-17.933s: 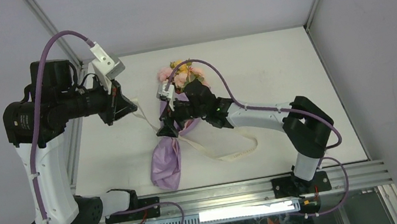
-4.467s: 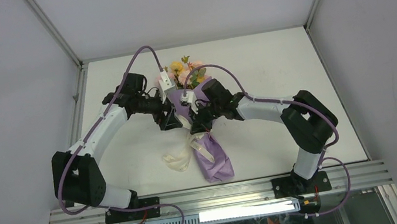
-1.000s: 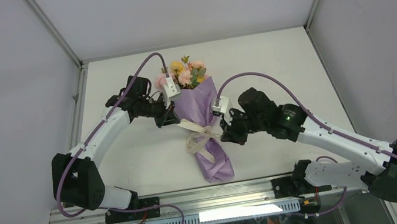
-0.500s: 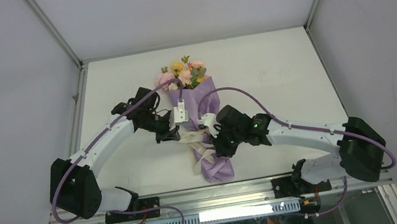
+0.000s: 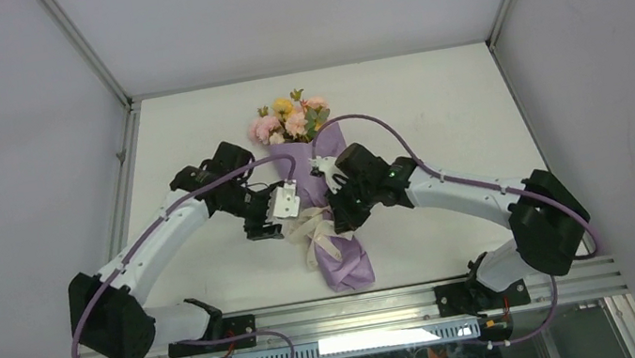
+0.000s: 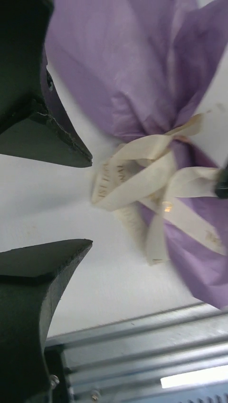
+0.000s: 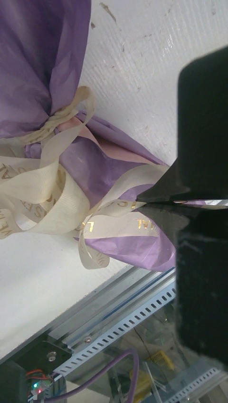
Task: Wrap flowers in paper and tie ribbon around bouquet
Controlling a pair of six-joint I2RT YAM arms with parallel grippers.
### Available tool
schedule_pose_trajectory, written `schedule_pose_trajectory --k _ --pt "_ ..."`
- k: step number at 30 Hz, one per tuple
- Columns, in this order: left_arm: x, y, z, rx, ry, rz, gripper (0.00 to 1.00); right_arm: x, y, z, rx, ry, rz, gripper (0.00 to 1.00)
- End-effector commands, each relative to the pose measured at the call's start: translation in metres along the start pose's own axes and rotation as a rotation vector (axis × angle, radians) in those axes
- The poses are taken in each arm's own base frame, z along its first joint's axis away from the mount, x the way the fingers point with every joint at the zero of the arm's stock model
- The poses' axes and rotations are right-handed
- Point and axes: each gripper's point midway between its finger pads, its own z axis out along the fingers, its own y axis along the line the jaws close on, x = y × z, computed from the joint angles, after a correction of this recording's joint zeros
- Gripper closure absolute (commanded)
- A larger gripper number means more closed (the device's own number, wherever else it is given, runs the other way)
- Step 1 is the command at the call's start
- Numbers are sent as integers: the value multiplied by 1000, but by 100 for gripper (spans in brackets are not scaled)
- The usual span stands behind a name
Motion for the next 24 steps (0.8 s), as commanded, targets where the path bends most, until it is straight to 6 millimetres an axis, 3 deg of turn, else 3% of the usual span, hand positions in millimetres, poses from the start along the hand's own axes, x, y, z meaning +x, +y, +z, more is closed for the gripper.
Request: schedule_pose_trajectory --k 1,5,10,13,19,24 --pt "-84 -6 -6 -58 -203 83 41 -14 12 -5 -47 3 89 100" --pt "-73 17 35 -225 -148 50 37 -20 10 -6 -73 -20 176 100" --pt "-67 40 55 -304 -109 28 15 -36 13 -8 -158 -92 293 100" --pt "-74 48 64 -348 -132 31 14 -40 14 -8 -184 -111 330 100" --pt "-80 37 89 -370 -137 122 21 -43 7 -10 -202 -121 393 100" --pt "-68 22 108 -341 -121 175 23 -46 4 -12 -219 -122 445 100"
